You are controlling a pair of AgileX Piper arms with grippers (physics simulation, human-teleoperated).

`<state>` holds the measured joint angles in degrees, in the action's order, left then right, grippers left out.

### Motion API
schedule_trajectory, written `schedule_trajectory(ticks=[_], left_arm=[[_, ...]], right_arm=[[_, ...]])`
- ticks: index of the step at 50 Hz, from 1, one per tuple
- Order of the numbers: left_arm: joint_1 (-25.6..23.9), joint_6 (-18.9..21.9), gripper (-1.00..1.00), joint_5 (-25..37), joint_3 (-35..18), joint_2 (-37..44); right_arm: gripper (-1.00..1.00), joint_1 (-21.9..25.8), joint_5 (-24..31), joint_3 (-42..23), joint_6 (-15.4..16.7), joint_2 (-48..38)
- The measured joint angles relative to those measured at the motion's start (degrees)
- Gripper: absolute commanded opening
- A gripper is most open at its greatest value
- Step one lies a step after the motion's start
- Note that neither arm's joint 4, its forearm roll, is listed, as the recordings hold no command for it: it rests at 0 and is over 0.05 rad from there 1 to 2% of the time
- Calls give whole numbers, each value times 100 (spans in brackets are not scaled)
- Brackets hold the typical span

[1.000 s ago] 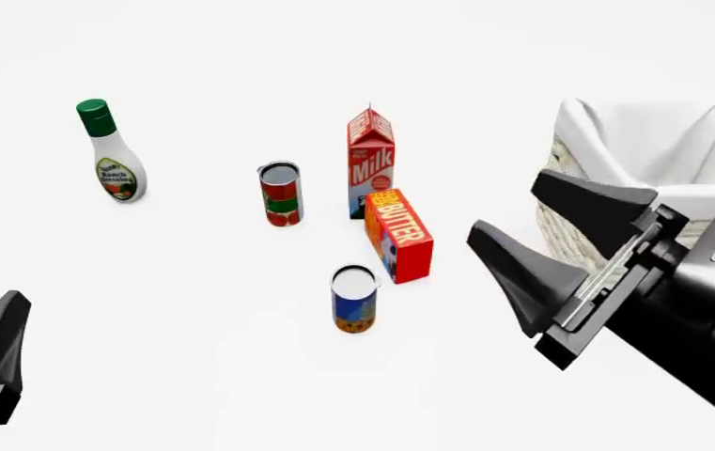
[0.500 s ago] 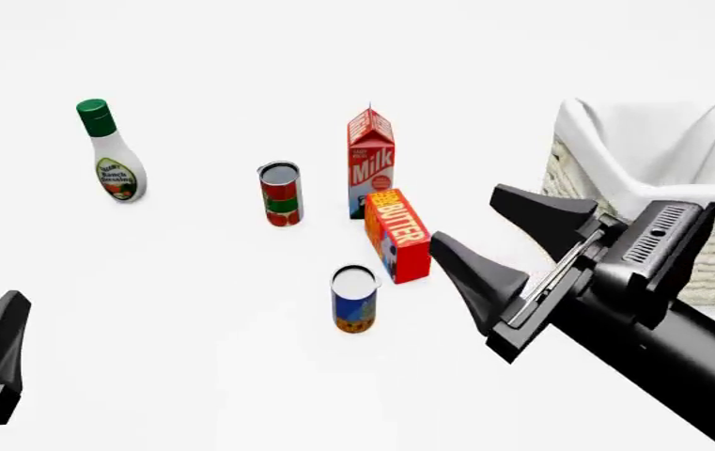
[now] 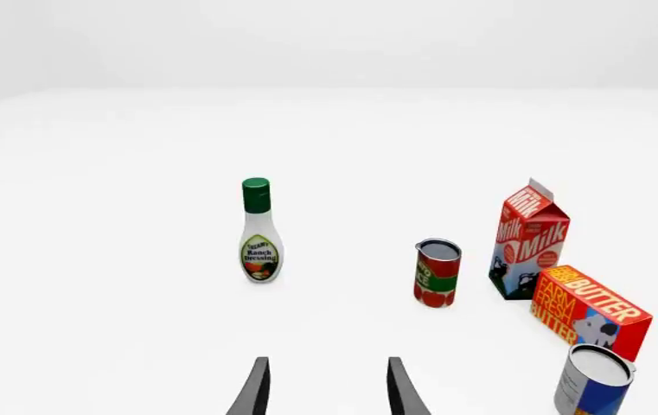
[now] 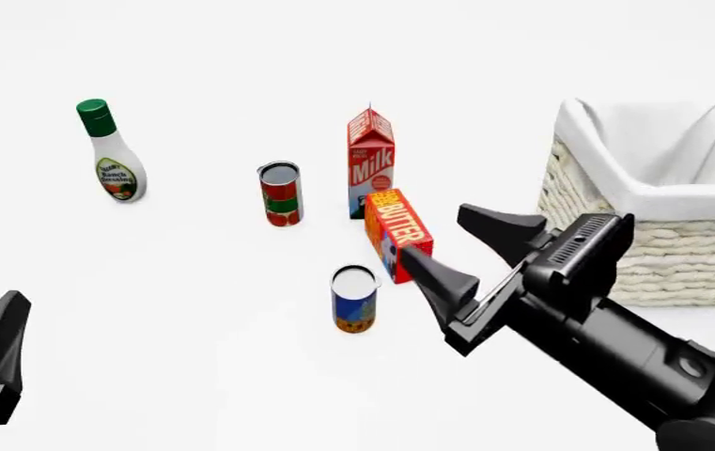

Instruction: Pick the alphabet soup and place it in the basket.

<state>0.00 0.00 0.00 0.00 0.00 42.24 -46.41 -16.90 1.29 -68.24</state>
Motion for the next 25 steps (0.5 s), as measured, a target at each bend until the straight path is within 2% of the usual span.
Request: schedule_trajectory(ticks=[25], left_arm=[[0,0,100,0,0,0]], right_arm=[[100,-82,-863,-101,-178,-1319]])
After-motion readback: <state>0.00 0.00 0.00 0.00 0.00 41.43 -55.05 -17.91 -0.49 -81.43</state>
